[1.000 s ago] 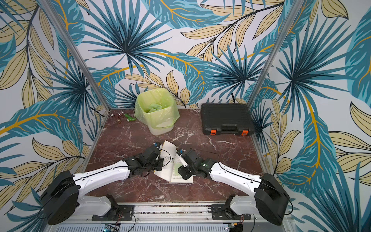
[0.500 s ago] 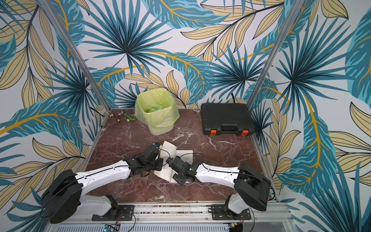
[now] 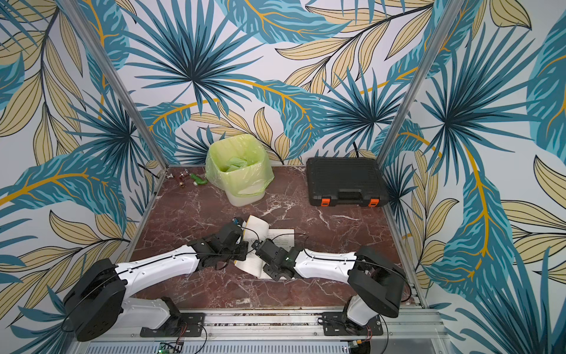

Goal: Peel off the used sticky note
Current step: Tear off the note from the book.

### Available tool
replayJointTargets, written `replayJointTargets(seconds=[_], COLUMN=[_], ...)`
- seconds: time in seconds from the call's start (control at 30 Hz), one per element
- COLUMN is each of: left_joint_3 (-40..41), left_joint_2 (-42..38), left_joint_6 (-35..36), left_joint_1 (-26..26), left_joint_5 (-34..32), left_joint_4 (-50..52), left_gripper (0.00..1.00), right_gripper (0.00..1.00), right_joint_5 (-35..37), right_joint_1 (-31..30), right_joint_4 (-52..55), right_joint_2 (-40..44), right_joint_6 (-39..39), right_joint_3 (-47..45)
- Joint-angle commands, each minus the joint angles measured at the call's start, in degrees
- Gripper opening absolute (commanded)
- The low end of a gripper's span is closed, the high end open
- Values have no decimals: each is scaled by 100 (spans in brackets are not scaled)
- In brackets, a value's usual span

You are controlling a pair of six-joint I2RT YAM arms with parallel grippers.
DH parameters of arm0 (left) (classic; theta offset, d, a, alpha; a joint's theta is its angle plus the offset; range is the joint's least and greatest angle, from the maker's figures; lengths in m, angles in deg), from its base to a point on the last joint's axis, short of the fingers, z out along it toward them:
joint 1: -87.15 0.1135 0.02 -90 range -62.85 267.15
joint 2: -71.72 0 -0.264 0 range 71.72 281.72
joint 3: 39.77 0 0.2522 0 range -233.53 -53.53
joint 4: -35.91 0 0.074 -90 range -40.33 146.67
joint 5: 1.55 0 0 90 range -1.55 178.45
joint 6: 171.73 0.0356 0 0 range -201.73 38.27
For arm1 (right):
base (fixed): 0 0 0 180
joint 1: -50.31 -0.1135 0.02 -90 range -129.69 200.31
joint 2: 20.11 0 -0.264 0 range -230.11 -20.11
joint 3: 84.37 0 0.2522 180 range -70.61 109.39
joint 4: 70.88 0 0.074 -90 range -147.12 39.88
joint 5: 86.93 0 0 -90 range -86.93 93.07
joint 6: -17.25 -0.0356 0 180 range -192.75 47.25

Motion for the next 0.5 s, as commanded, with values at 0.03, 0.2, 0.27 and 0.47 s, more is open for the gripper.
replayJointTargets(seconds=[0.03,0.2,0.27,0.47], left_joint_3=[188,182,164,120], left_joint_2=[64,62,77,123], left_joint_6=[14,31,42,61], left_joint_1=[51,81,94,112], left_joint_5=[68,95,103,147], left_joint_4=[245,231,219,205], left_gripper=[0,0,0,0], right_gripper=[49,57,60,63], right_joint_5=[33,-93,-164,-135], right_joint_1=[-23,-30,-30,-29], right_joint_4=[-64,-134,-135,-151], right_joint_2=[-124,-16,46,164], right_joint_6=[-14,-78,-105,-177], right_joint_3=[-63,-128,-179,-368])
